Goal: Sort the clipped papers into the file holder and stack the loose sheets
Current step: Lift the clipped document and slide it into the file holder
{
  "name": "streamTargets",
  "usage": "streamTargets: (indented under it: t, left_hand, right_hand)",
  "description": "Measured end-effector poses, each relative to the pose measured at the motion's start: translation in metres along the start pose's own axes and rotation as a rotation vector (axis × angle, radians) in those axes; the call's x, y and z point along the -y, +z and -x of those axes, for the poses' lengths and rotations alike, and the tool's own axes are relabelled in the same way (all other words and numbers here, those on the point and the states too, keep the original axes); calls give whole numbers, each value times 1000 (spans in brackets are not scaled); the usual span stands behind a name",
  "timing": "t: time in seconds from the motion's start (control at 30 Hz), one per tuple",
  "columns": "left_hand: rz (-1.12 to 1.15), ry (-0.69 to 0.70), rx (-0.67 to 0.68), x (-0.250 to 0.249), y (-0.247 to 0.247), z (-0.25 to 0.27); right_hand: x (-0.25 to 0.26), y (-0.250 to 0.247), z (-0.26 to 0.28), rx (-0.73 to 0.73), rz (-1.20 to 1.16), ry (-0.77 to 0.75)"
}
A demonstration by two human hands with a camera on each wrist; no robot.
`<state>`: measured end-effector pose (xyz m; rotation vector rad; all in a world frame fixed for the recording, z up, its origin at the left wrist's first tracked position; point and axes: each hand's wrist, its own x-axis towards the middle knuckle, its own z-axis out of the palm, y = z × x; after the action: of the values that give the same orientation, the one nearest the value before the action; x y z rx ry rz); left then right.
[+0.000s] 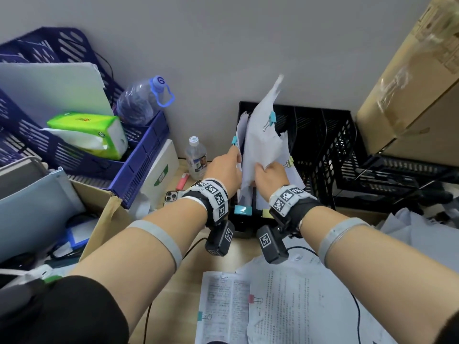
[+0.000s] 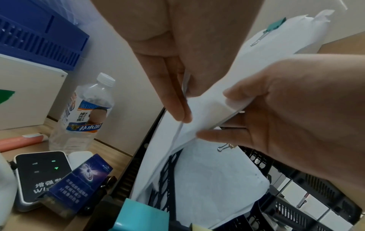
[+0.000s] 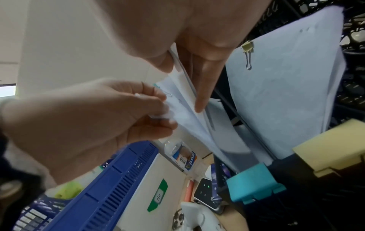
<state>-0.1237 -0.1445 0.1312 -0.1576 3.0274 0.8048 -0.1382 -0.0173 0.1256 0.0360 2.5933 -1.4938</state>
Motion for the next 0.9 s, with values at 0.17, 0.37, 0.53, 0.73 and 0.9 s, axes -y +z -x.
streamTargets:
  t: [0.17, 0.37, 0.53, 0.73, 0.9]
  left_hand:
    - [25, 12, 21, 0, 1, 3]
    - [59, 7, 41, 4, 11, 10]
    - [217, 13, 81, 11, 28, 21]
    - [504, -162, 153, 29, 67, 51]
    - [407, -432, 713, 43, 119, 104]
  right_hand:
    - [-23, 9, -6, 217, 195, 85]
    - [-42, 13, -11, 295, 338, 50]
    - [-52, 11, 8, 438, 314, 72]
    - [-98, -10, 51, 407, 175, 260]
    - [-162, -33, 101, 530, 372, 447]
